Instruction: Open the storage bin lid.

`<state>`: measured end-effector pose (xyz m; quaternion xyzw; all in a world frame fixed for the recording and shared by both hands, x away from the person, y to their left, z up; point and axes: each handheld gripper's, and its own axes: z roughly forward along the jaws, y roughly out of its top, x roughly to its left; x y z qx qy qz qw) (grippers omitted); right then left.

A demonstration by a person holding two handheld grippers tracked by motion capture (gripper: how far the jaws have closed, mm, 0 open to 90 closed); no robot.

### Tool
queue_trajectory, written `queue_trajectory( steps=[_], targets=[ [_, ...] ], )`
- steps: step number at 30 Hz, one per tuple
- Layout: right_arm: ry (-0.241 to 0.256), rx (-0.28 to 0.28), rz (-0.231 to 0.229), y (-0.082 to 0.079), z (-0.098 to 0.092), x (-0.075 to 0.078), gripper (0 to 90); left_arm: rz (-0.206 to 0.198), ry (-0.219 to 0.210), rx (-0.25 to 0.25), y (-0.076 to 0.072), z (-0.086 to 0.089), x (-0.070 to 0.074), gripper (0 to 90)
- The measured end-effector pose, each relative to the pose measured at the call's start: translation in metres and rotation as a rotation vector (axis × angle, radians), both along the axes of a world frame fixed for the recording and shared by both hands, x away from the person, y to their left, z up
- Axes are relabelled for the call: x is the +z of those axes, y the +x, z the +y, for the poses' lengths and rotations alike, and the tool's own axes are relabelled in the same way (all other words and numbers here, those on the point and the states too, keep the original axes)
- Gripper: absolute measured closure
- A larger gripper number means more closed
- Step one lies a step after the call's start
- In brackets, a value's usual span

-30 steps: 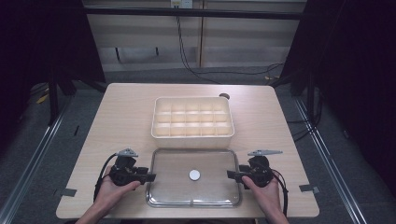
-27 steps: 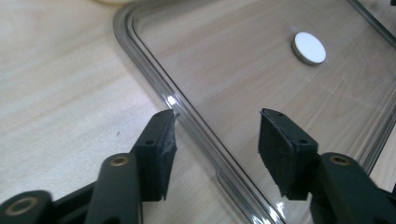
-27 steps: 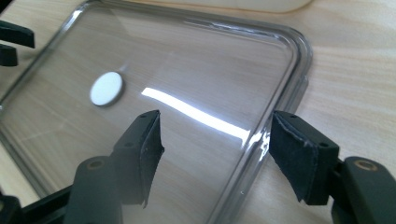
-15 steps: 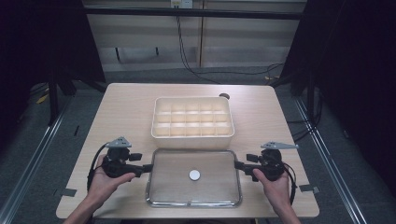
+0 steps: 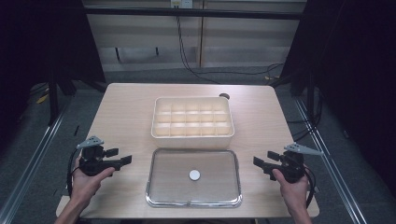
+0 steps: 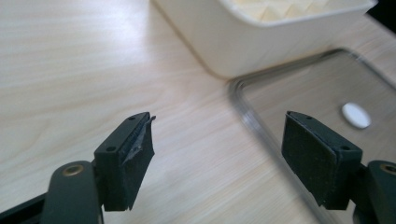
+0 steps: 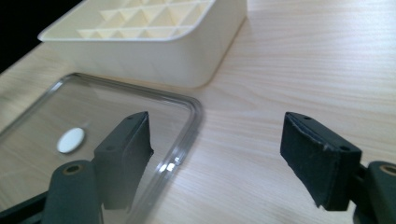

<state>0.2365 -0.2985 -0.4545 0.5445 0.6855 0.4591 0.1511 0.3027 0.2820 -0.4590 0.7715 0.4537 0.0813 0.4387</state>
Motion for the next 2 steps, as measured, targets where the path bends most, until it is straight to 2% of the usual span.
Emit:
queue_trajectory(
  steps=[2],
  targets=[
    [-0.015,-0.003,0.007,0.0004,0.0001,-0.003,22.7,0.004,0.012,0.001,-0.0001,0.0006,-0.0029,25.0]
  ],
)
